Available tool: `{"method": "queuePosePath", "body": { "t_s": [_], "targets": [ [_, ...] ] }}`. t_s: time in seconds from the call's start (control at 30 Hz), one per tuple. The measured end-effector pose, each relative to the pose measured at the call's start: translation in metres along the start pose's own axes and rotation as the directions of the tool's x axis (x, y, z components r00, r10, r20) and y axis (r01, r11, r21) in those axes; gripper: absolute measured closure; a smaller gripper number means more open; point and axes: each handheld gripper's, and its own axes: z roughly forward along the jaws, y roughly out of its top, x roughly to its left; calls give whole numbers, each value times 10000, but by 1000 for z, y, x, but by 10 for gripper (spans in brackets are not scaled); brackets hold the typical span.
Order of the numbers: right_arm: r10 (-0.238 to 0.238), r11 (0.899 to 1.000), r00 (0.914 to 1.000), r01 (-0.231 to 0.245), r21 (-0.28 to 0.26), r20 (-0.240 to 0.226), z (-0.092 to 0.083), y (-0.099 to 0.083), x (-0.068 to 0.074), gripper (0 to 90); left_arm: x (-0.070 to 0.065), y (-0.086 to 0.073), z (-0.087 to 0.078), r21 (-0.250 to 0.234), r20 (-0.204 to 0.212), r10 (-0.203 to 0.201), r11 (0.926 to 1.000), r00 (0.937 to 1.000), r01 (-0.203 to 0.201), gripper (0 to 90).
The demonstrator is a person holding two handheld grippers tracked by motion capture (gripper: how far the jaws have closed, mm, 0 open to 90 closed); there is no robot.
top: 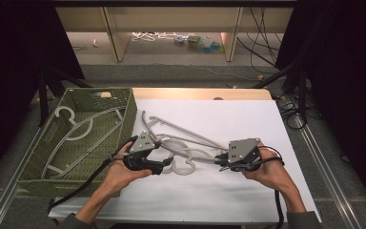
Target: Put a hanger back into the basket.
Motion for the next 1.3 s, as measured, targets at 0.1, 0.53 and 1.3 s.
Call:
{"method": "queuePosePath", "body": {
  "t_s": [0.1,0.53,1.3],
  "targets": [
    [-118,9999,9999,119,54,-77,-1,1,1,818,-1,-2,3,34,-241,342,9994,9991,-341,328],
    [-245,9990,9996,240,-386,-118,-11,7,3,818,-1,-6,14,240,-171,1345,9907,9908,-1341,364],
    [-514,9968,9969,476,-640,-597,-5,14,5,818,-16,-9,32,-284,742,2883,9575,9547,-2870,572]
  ]
}}
